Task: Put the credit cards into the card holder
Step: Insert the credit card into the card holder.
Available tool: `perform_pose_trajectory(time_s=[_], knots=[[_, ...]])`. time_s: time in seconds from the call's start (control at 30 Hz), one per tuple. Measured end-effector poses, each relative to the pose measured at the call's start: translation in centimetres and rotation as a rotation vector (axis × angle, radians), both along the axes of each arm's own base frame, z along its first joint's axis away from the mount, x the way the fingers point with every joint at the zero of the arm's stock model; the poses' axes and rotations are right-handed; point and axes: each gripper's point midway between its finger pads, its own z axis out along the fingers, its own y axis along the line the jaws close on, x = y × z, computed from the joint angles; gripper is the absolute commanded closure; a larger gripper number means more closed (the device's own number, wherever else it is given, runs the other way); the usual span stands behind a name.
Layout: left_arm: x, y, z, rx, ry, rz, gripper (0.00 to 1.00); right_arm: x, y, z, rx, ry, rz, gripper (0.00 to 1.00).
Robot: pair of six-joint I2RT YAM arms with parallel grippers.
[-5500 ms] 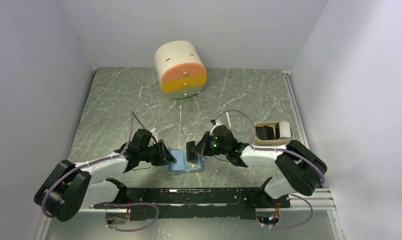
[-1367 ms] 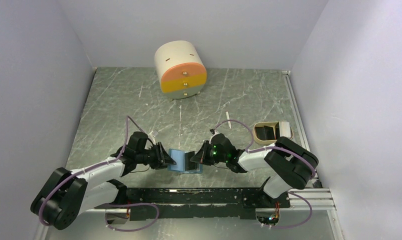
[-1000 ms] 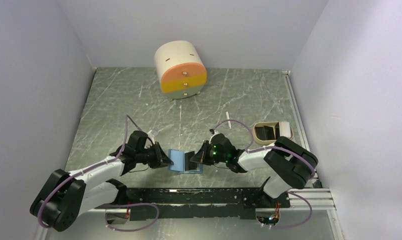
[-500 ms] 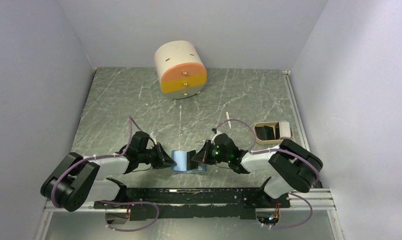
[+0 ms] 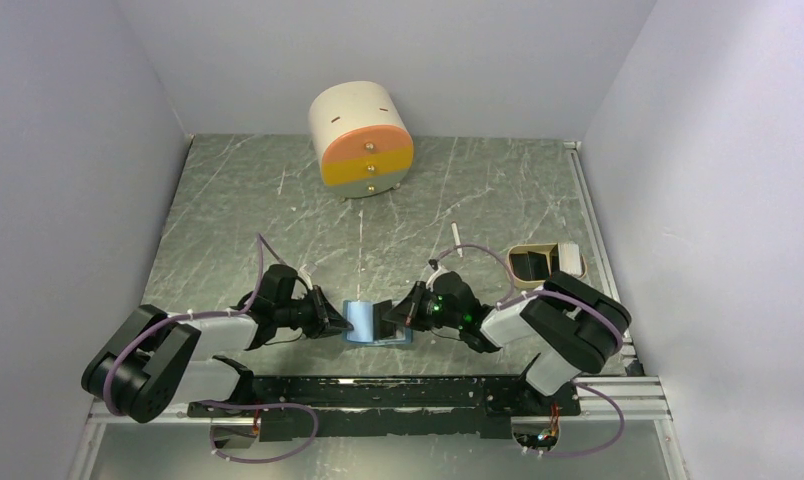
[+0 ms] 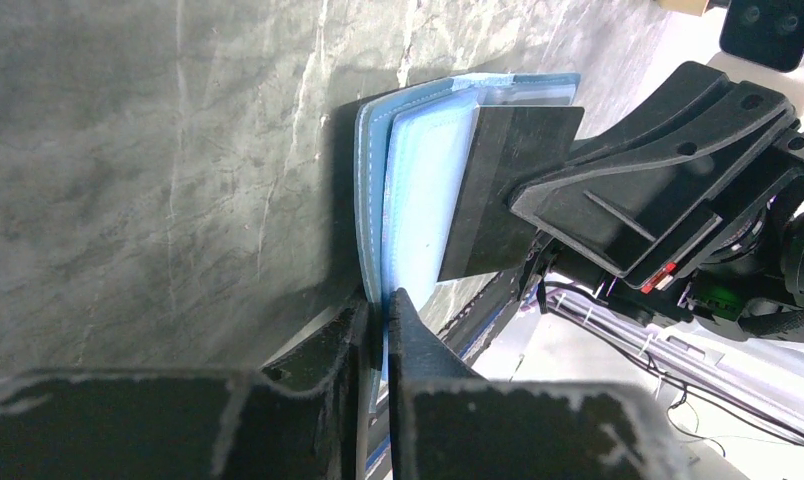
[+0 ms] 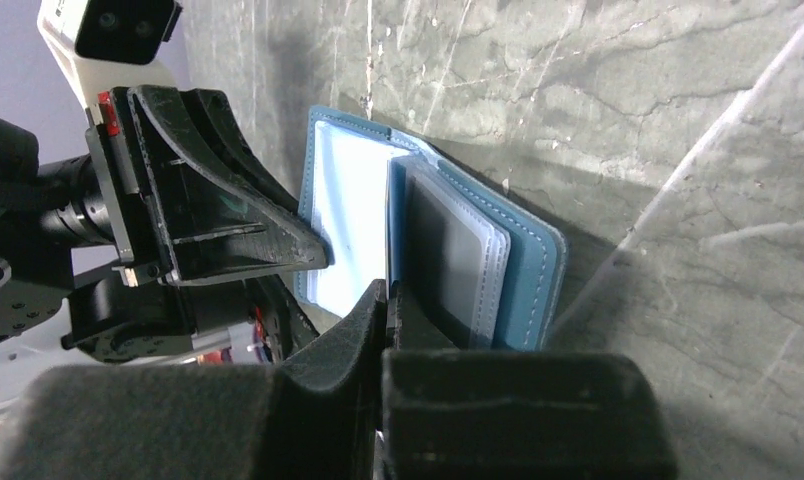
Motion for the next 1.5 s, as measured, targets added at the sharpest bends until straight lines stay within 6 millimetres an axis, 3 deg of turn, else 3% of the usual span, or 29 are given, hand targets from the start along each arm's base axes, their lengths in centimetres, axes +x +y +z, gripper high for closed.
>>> perform_pose_trajectory(time_s=[0.87, 1.0, 1.23, 1.37, 1.5], knots=[[0.0, 0.0, -0.2, 0.004, 0.004, -0.002, 0.87, -0.2, 1.1, -0.3, 0.083, 0.058, -0.053, 0.96], [-0.1, 0.1, -0.3, 0.006, 0.006, -0.003, 0.86, -0.2, 1.3, -0.4, 0.078, 0.059, -0.052, 0.83], [-0.1, 0.0, -0.7, 0.008, 0.012, -0.007, 0.86, -0.1, 1.7, -0.7, 0.003, 0.049, -0.040, 0.73], [0.0, 0.0, -0.6, 0.006, 0.003, -0.009, 0.86, 0.3, 1.7, -0.4, -0.081, 0.009, -0.032, 0.60], [0.1, -0.1, -0.5, 0.004, 0.000, -0.009, 0.86, 0.4, 2.1, -0.4, -0.160, -0.026, -0.017, 0.58]])
